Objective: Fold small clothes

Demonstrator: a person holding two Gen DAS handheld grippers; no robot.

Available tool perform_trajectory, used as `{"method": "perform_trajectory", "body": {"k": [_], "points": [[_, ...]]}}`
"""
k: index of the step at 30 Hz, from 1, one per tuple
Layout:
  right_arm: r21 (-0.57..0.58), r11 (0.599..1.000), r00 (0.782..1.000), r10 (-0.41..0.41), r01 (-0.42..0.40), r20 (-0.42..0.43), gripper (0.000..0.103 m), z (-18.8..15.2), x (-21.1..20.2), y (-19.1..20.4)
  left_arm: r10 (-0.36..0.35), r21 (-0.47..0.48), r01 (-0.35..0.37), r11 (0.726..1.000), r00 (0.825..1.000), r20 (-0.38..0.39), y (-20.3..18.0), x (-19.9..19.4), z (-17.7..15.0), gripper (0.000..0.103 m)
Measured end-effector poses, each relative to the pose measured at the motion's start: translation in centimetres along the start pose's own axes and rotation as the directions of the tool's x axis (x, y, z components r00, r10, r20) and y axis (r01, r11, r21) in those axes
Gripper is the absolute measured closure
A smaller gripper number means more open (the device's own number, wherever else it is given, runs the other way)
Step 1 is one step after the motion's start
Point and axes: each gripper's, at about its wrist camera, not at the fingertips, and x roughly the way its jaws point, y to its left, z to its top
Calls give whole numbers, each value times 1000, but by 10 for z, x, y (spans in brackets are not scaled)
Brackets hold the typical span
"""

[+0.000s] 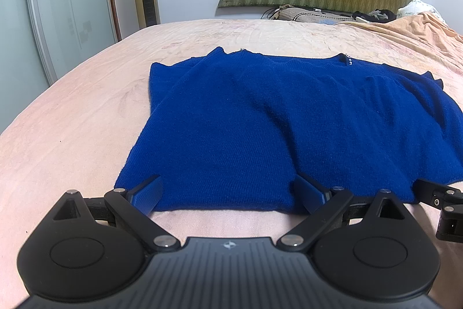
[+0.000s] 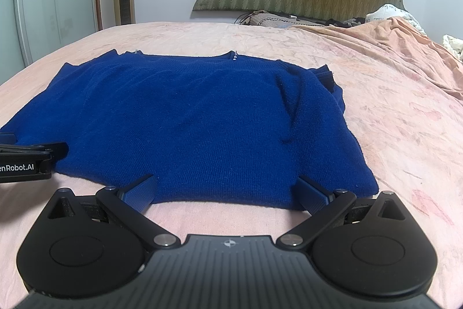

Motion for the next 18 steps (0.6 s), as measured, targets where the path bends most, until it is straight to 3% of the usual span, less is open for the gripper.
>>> {"method": "perform_trajectory", "body": {"k": [9,14,18], "points": [[-3,1000,1000,28,-28,9,0,2,-12,4,-28,50,29,998,999,-18,11,-14,8,5],[-80,991,994,110,-108,21,0,12,-20,27,-58,-7,58,998,998,18,44,-25,36,5],[-188,969,986,167,-158,31,0,22,-23,58,-57,-6,57,998,998,-17,65,-7,58,5]]}}
